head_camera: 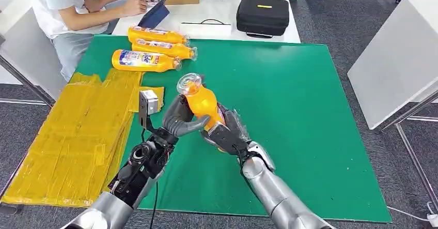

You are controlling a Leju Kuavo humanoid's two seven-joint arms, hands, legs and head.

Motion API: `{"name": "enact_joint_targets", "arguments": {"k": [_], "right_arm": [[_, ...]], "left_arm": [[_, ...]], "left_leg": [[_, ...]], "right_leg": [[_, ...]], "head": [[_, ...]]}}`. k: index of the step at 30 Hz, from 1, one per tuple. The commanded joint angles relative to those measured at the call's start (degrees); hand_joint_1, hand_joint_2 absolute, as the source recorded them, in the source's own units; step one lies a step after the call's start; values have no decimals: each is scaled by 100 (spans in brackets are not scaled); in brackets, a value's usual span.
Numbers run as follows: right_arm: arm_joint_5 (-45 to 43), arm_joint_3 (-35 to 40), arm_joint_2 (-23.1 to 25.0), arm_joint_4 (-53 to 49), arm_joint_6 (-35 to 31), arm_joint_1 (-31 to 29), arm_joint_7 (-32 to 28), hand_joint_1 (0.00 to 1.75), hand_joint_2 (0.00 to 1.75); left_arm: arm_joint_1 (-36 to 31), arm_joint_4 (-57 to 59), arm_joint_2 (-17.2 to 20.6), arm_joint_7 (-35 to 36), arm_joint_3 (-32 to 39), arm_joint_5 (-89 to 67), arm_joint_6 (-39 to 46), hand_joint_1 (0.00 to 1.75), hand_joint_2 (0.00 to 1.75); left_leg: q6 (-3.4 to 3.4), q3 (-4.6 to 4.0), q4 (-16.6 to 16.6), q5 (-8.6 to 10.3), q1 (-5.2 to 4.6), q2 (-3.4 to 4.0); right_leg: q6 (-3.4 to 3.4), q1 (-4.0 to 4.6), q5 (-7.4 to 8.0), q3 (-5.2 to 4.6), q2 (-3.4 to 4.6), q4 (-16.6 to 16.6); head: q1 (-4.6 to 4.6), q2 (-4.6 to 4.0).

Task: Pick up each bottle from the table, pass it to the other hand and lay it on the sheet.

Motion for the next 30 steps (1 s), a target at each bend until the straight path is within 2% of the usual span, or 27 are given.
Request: {"name": "enact_joint_targets", "arguments": {"k": [1,4,8,9,10,12,14,22,23,24,25,26,30], "right_arm": [[17,-12,1,336,62,-299,33,175,175],[55,73,61,430,166,-284,49,175,175],[83,441,151,310,757,-142,-275,175,175],[73,499,144,240,831,-110,-313,175,175],[58,549,144,129,858,-66,-371,175,175],[50,569,136,68,865,-49,-392,175,175],[16,578,99,-27,916,-56,-389,175,175],[-60,567,89,45,974,-75,-402,175,175],[-88,578,89,84,977,-91,-421,175,175],[-97,579,92,98,971,-97,-423,175,175],[-106,577,88,114,965,-104,-422,175,175],[-125,578,87,143,945,-115,-406,175,175],[-141,576,75,160,929,-110,-402,175,175]], "left_arm": [[-195,283,51,-1,-136,-26,-23,0,175],[-207,285,39,9,-123,-23,-42,0,175],[-307,449,-32,31,-85,-4,-74,0,175],[-324,487,-38,14,-79,-10,-82,0,175],[-339,518,-42,-4,-69,-15,-81,0,175],[-343,526,-42,-13,-62,-16,-80,0,175],[-327,520,-30,-25,-38,-15,-65,0,175],[-314,680,17,-56,49,63,-67,0,175],[-331,721,3,-98,78,77,-21,12,175],[-325,715,-5,-119,103,86,-1,152,175],[-313,687,-3,-129,116,88,18,175,175],[-298,646,0,-151,131,98,43,175,175],[-287,612,16,-145,129,115,41,175,175]], "left_leg": [[-16,37,8,-21,7,-3],[-14,33,6,-18,5,-1],[-10,21,1,-11,4,0],[-17,43,8,-25,9,-1],[-14,30,5,-17,8,-4],[-25,64,18,-41,14,-2],[-12,21,3,-12,7,-4],[-15,33,4,-17,7,-8],[-11,21,0,-10,5,-7],[-9,15,-1,-6,3,-5],[-15,33,3,-18,7,-3],[-9,14,-1,-7,4,-4],[-14,30,4,-17,6,-4]], "right_leg": [[-17,9,-20,37,-11,6],[-15,7,-16,32,-8,5],[-12,6,-9,20,-6,1],[-20,12,-22,43,-10,6],[-15,10,-16,31,-11,4],[-28,18,-38,64,-14,15],[-13,9,-12,22,-11,2],[-17,9,-18,34,-14,3],[-13,6,-10,22,-10,0],[-10,4,-6,15,-7,-1],[-17,8,-16,34,-8,2],[-10,5,-6,15,-5,-1],[-15,8,-15,31,-9,3]], "head": [[0,0],[0,0],[0,0],[0,0],[0,0],[0,0],[-4,0],[0,0],[2,0],[0,0],[0,0],[0,0],[0,0]]}}
